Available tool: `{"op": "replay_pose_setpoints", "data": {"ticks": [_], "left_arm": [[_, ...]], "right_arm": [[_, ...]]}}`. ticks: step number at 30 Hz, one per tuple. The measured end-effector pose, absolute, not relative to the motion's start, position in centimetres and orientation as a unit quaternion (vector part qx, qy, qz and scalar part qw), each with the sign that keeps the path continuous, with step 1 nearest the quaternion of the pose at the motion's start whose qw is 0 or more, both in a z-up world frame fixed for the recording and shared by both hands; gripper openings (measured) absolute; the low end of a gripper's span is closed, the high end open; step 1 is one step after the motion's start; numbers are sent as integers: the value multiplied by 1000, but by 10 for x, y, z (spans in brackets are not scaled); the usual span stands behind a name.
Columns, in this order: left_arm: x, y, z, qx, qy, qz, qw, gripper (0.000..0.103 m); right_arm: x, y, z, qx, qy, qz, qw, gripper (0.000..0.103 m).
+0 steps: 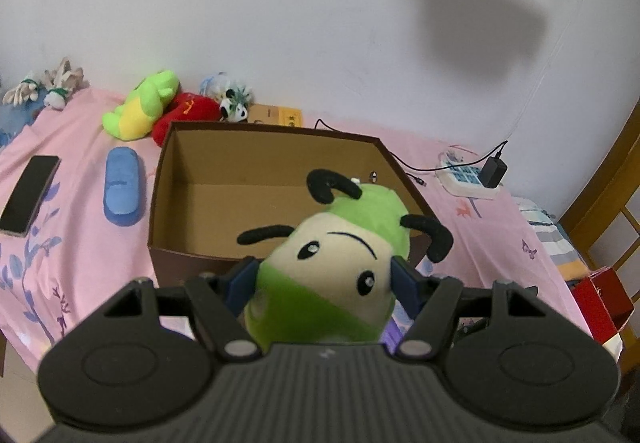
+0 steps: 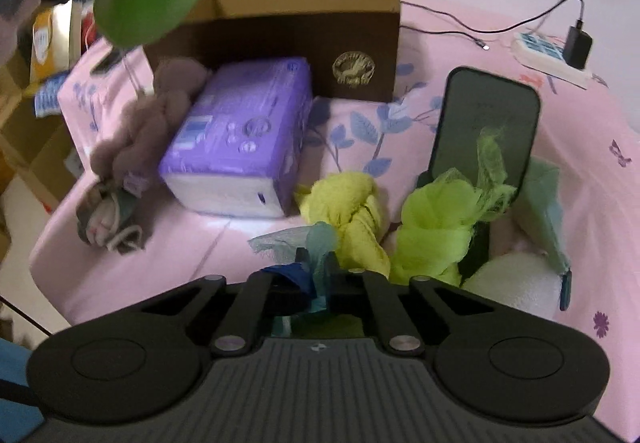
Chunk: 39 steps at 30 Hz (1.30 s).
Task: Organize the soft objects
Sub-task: 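Lift and carry the green plush with the left gripper while the right carries the teal plush to the box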
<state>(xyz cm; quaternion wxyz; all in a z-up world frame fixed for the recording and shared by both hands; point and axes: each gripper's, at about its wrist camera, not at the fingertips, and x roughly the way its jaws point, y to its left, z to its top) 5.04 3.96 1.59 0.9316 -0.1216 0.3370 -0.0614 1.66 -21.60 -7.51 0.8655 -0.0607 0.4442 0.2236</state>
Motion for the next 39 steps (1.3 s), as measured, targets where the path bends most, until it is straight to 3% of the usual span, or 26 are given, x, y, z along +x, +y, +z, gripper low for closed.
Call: {"op": "replay_pose_setpoints", "data": {"ticks": [14, 28, 39], "left_arm": [[61, 51, 27, -119, 317, -93, 936, 70], [100, 77, 46, -116, 295, -66, 946, 70], [173, 86, 14, -110, 325, -7, 939, 71]], "right_arm": [[37, -226, -8, 139, 363, 283, 877, 0], [106, -177, 50, 136, 283, 338, 887, 0], [199, -127, 36, 135, 301, 310, 892, 0]]}}
